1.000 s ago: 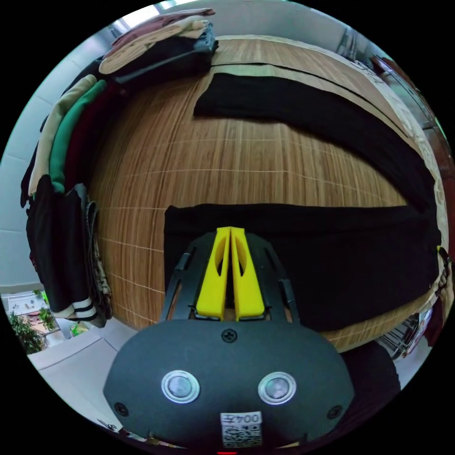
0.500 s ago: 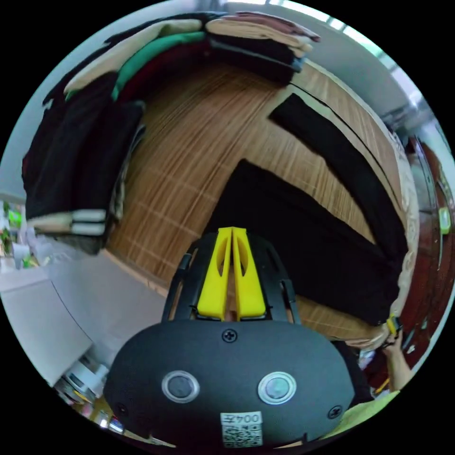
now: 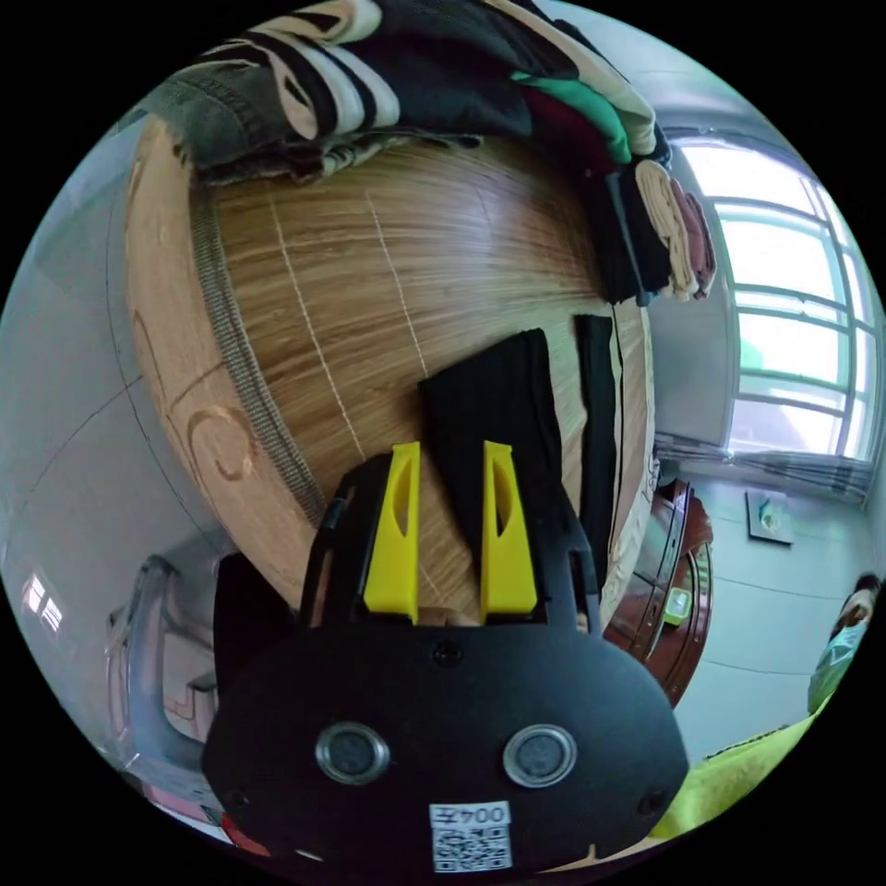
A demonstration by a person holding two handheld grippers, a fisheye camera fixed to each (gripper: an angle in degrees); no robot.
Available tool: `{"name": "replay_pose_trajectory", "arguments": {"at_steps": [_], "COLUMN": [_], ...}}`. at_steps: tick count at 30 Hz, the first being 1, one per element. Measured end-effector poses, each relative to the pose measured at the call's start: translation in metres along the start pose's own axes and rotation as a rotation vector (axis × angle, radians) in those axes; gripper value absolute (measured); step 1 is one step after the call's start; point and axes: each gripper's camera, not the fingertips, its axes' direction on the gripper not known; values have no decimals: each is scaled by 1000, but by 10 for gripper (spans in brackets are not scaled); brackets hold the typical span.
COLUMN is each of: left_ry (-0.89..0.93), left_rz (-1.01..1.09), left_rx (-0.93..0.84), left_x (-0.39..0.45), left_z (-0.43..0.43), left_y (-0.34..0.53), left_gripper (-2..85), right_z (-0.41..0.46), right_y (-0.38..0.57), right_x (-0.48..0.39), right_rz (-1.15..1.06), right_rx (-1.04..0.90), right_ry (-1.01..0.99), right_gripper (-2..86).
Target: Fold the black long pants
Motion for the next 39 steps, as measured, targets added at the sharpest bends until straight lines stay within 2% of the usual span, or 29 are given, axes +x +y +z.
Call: {"name": "replay_pose_trajectory", "arguments": {"at_steps": [2,6,18,24,28,32,39], "left_ry": [-2,50,83,34,18,16,-10], "left_rz": [-9,25,170,183,214,234,319], "left_rx": [50,26,-118,-108,-114,-111,-101], "left_x": [-1,6,80,111,131,151,205], "left_z": [-20,-35,0,9,13,17,5], "left_y": [-3,-16,-14,-4,1,6,19], "left_gripper": [104,98,45,39,38,36,35], "right_z": [-15,-36,-73,-60,-37,-13,-26], "right_y": [-2,-10,-38,-65,-87,-101,-82], "right_x": [22,57,132,136,115,98,51], "right_rz": [5,25,7,-74,-170,-233,-285], "right_rx": [-5,6,37,-9,-50,-126,-122], "right_ry": [-14,-58,-231,-290,-257,-129,-12], "right_gripper": [115,114,134,139,129,47,38]}}
